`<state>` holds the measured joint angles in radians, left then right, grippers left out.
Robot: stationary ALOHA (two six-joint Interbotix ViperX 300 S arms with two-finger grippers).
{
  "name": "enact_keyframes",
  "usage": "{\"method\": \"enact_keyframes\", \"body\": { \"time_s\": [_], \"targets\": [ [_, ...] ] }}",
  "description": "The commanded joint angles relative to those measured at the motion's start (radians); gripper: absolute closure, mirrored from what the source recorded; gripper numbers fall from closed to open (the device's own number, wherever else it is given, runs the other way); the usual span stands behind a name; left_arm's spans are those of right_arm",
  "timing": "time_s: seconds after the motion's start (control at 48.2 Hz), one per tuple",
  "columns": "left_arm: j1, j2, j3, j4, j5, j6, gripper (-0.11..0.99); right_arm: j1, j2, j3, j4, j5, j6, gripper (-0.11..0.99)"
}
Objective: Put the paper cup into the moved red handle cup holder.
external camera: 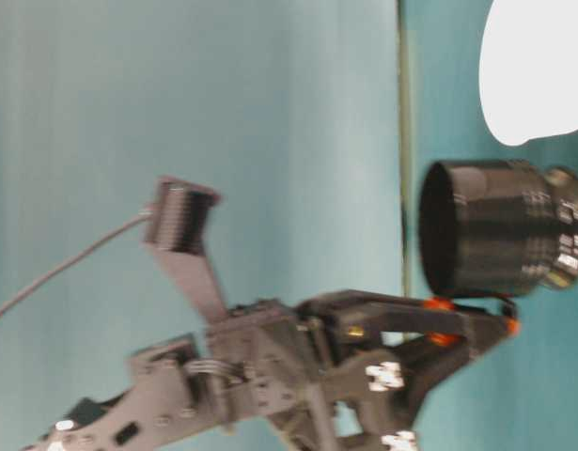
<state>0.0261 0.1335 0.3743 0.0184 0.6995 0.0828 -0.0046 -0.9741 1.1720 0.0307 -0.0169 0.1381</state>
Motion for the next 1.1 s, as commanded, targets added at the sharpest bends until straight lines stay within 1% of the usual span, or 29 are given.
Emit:
{"method": "enact_keyframes", "body": {
  "time_s": [0.0,0.062,0.104,0.166,0.208,0.415,0.519,0.664,0.727,0.789,0.976,1.08],
  "targets": [
    [-0.009,0.003,-0.002,0.003,-0.012,-0.017,0.61,-0.002,0.006,-0.012,0.003,-0.005,0.006,0.99],
    [-0.009,0.006,0.005,0.002,-0.028,-0.034,0.61,-0.002,0.006,-0.012,0.003,-0.005,0.008,0.99],
    [-0.011,0.006,0.009,0.003,-0.041,-0.037,0.61,-0.002,0.006,-0.012,0.003,-0.005,0.006,0.99],
    [-0.011,0.005,0.017,0.002,-0.063,-0.043,0.61,-0.002,0.006,-0.012,0.003,-0.005,0.006,0.99],
    [-0.009,0.003,0.021,0.003,-0.071,-0.043,0.61,-0.002,0.006,-0.012,0.003,-0.005,0.008,0.99],
    [-0.011,0.005,0.031,0.002,-0.075,-0.043,0.61,-0.002,0.006,-0.011,0.002,-0.005,0.008,0.99],
    [-0.011,0.006,0.031,0.003,-0.075,-0.043,0.61,-0.002,0.006,-0.011,0.003,-0.005,0.008,0.99],
    [-0.011,0.006,0.031,0.002,-0.075,-0.043,0.61,-0.002,0.006,-0.011,0.002,-0.005,0.008,0.99],
    [-0.011,0.008,0.031,0.002,-0.077,-0.043,0.61,-0.002,0.006,-0.011,0.003,-0.005,0.008,0.99],
    [-0.011,0.008,0.034,0.003,-0.083,-0.043,0.61,-0.002,0.006,-0.011,0.002,-0.005,0.008,0.99],
    [-0.011,0.008,0.041,0.002,-0.127,-0.043,0.61,-0.002,0.006,-0.011,0.003,-0.005,0.008,0.99],
    [-0.011,0.008,0.04,0.003,-0.132,-0.043,0.61,-0.002,0.006,-0.011,0.002,-0.005,0.008,0.99]
  ]
}}
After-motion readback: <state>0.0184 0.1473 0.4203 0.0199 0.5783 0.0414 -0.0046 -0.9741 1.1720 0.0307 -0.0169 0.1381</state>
